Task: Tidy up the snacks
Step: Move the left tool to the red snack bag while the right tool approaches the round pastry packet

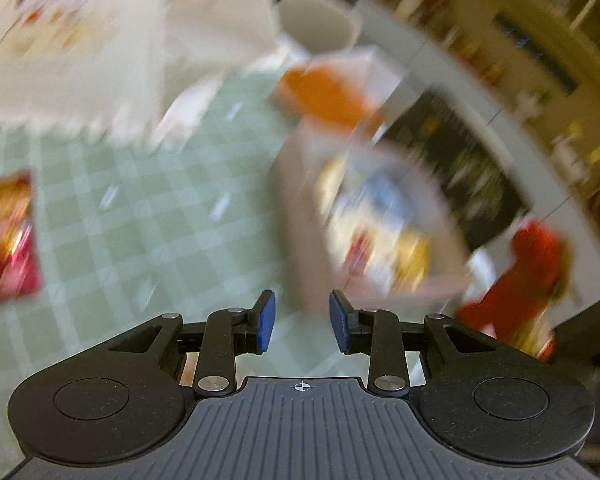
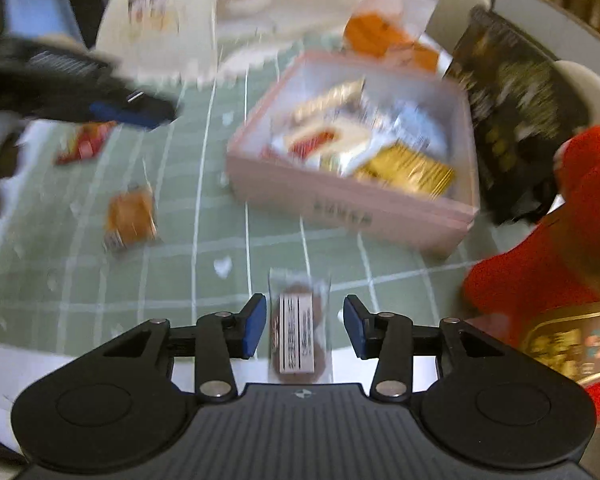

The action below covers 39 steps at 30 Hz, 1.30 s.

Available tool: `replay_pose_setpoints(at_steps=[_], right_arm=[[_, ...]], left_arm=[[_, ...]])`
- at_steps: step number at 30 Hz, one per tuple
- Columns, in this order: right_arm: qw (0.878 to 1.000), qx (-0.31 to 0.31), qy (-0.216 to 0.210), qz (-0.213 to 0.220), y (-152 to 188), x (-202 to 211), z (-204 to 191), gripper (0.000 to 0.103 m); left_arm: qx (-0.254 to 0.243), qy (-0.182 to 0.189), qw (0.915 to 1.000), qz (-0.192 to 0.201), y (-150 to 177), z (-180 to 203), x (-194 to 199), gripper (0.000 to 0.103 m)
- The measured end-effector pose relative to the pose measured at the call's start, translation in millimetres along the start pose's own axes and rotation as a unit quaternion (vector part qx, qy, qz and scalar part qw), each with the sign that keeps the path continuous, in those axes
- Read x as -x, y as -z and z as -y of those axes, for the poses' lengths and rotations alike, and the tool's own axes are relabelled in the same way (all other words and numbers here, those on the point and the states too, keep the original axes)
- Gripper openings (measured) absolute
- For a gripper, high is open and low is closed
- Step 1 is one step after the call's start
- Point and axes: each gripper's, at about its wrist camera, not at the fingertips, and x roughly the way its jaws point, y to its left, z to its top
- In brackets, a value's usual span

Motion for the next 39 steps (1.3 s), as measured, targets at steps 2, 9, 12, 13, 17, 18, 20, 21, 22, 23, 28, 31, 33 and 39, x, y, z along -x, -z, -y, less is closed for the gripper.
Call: replay_pose_setpoints(at_steps=[2, 9, 12, 13, 17, 18, 20, 21, 22, 23, 28, 31, 33, 39], right_arm=[[1.0, -0.006, 0.001, -0.017, 2, -15, -2, 0.043], [0.999, -0.021, 0.009, -0.037, 3, -30, -8, 0.035], [0.999, -0.029, 0.0, -0.027, 2, -15, -12, 0.034], [0.999, -0.037, -0.009, -0.019, 0, -5, -12, 0.034], [0.995, -0.077, -0.051, 0.036, -27, 48, 4, 0.034], [0.994, -0.081, -0.049, 0.062, -40, 64, 9, 0.034], [0.991, -0.08, -0.035, 0.098, -66, 83, 18, 0.034], [0.99, -0.076, -0.024, 0.116, -81, 90, 23, 0.034], [0.989, -0.072, -0.006, 0.132, -99, 93, 28, 0.035], [0.987, -0.073, 0.006, 0.14, -111, 93, 33, 0.04], [0.986, -0.114, 0.02, 0.124, -152, 64, 51, 0.062], [0.99, -0.094, -0.015, 0.103, -143, 46, 29, 0.062], [0.994, -0.061, -0.021, 0.088, -127, 33, 5, 0.062], [0.996, 0.067, -0.014, 0.06, -81, 13, -72, 0.062]], left_arm=[[-0.002, -0.018, 0.9996, -0.023, 20, -1, 1, 0.034], [-0.032, -0.029, 0.9983, -0.038, 57, 0, 25, 0.034], [-0.04, -0.021, 0.9984, -0.033, 58, -1, 33, 0.034], [-0.042, -0.018, 0.9984, -0.032, 57, -1, 35, 0.034], [-0.037, -0.01, 0.9987, -0.034, 57, -4, 34, 0.034], [-0.032, -0.009, 0.9988, -0.035, 58, -5, 33, 0.034], [-0.02, -0.009, 0.999, -0.039, 60, -8, 31, 0.034], [-0.012, -0.009, 0.999, -0.042, 62, -10, 31, 0.034], [-0.007, -0.008, 0.999, -0.043, 63, -12, 30, 0.034], [-0.003, -0.006, 0.999, -0.044, 65, -13, 31, 0.034], [0.02, -0.015, 0.9991, -0.034, 71, -29, 40, 0.034], [0.047, -0.035, 0.9979, -0.028, 73, -51, 47, 0.034], [0.069, -0.052, 0.9959, -0.026, 73, -69, 50, 0.034], [0.134, -0.085, 0.987, 0.023, 55, -127, 66, 0.034]])
